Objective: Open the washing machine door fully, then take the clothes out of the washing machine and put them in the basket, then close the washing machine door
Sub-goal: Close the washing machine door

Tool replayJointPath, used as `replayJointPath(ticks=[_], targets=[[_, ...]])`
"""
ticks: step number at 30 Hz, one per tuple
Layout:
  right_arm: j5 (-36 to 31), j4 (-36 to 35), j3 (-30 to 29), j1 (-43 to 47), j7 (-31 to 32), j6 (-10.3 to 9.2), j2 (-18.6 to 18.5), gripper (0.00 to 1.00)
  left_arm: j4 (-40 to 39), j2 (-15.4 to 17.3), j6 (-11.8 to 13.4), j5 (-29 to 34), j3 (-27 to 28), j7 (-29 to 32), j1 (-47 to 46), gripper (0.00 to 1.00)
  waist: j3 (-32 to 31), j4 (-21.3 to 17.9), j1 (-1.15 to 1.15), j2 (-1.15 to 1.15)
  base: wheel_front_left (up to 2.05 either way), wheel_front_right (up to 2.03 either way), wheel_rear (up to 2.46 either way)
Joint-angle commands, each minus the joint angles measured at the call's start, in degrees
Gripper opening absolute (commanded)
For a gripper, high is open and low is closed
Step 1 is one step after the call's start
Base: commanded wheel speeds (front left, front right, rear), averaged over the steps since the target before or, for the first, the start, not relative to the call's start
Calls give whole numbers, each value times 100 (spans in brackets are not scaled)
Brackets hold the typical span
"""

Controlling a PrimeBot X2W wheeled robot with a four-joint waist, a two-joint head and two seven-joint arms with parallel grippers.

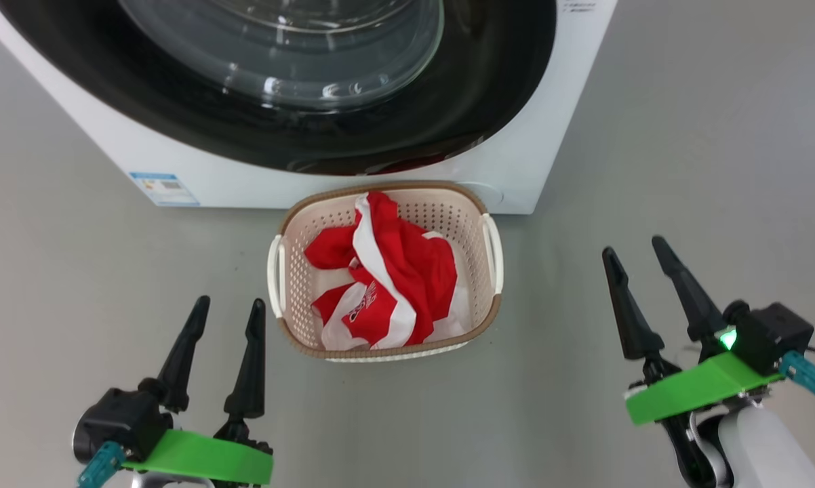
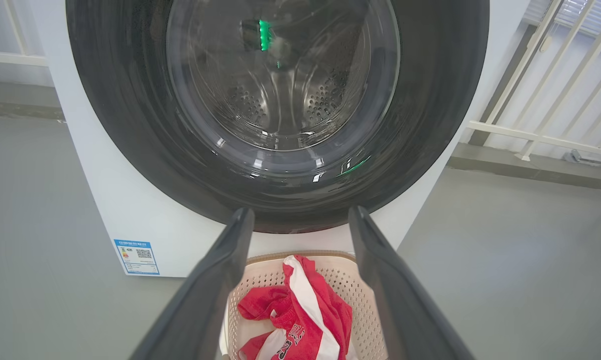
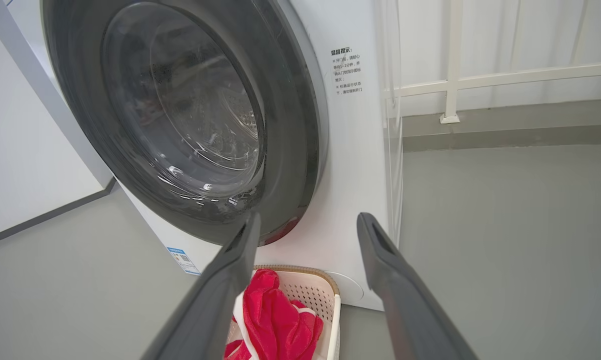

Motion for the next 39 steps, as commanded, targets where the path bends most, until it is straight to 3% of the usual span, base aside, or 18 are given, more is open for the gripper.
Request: replayJointPath(ticks=[1,39], targets=[[5,-125,87,133,-29,-6,28,100,-113,95,-31,55,223,-54,72,100,-158,-139,0,0,0,0,0],[-82,-255,-548,1745,-29,-6,175,100,-51,95,-32,160,749,-54,1133,100,-1044,-494,0,0,0,0,0]])
